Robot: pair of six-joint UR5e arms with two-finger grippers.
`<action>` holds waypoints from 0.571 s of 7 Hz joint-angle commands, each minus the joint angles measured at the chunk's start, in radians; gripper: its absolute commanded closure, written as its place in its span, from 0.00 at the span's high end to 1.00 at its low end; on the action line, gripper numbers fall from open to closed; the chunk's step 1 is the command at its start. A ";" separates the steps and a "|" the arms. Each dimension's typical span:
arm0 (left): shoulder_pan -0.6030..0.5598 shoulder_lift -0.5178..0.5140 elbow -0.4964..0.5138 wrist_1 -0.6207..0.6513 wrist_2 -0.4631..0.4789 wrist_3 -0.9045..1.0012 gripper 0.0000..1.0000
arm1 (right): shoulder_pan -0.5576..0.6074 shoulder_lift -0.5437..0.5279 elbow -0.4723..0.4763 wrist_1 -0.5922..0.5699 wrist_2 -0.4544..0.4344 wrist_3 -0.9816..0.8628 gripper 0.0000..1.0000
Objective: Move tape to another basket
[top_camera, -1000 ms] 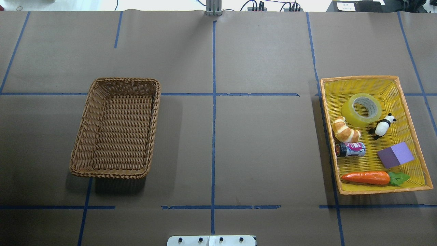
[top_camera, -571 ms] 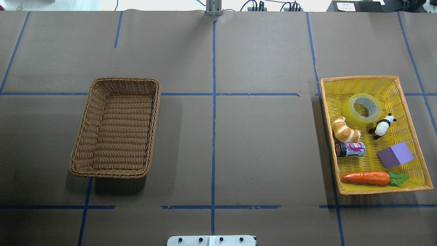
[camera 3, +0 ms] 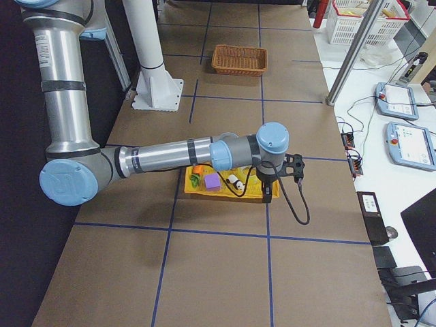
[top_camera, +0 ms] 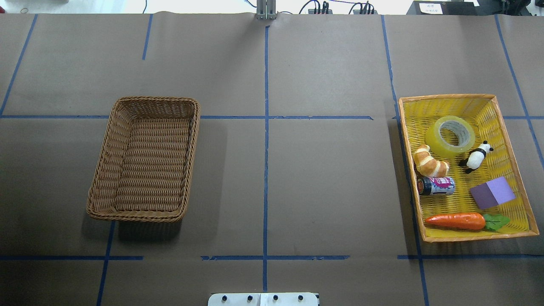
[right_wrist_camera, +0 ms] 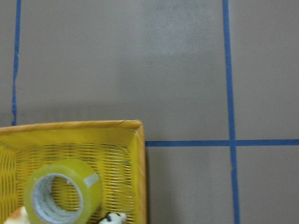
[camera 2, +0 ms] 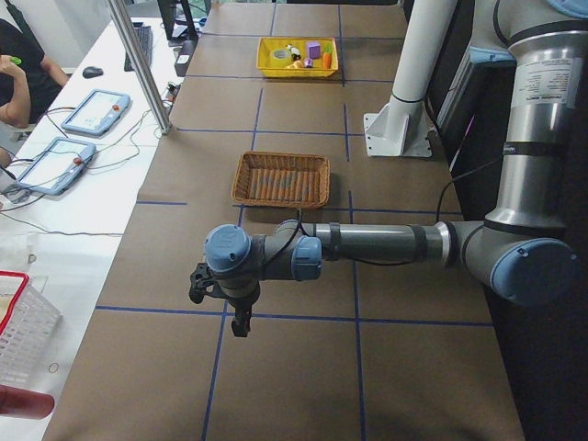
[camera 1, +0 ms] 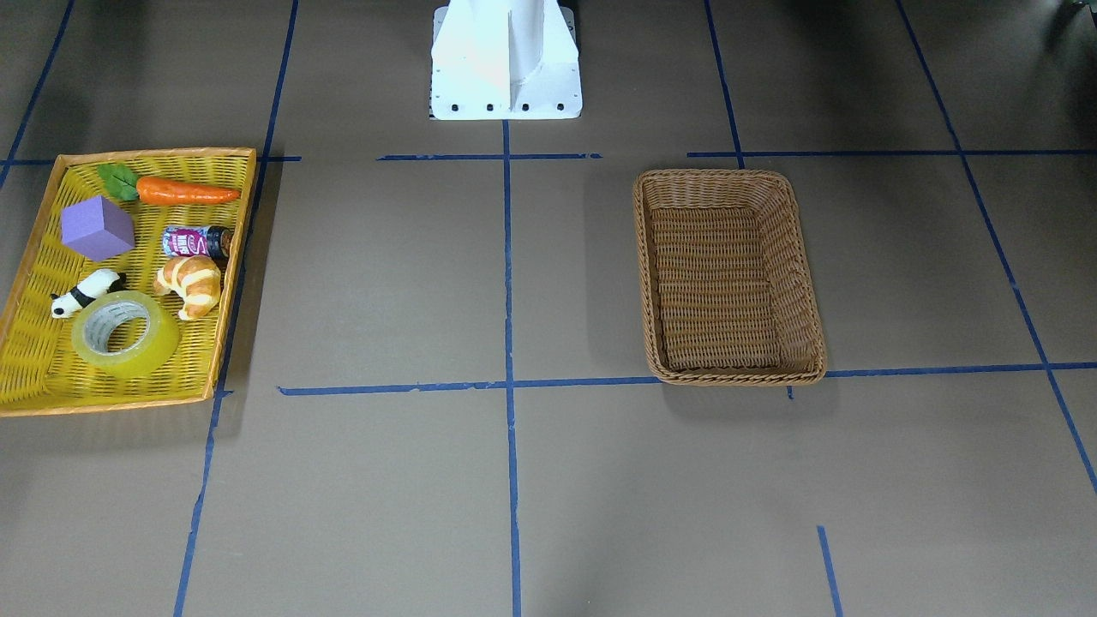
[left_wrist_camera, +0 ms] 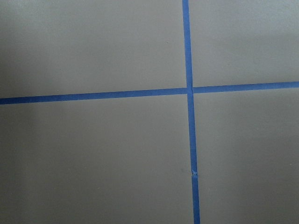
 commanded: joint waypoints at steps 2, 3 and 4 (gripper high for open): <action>0.000 0.000 0.000 0.000 0.000 0.001 1.00 | -0.208 0.014 -0.016 0.116 -0.072 0.089 1.00; 0.000 0.000 0.000 0.000 0.000 0.001 1.00 | -0.251 0.009 -0.058 0.249 -0.096 0.091 1.00; 0.000 0.000 0.000 0.000 0.000 0.001 1.00 | -0.303 0.018 -0.080 0.267 -0.157 0.127 1.00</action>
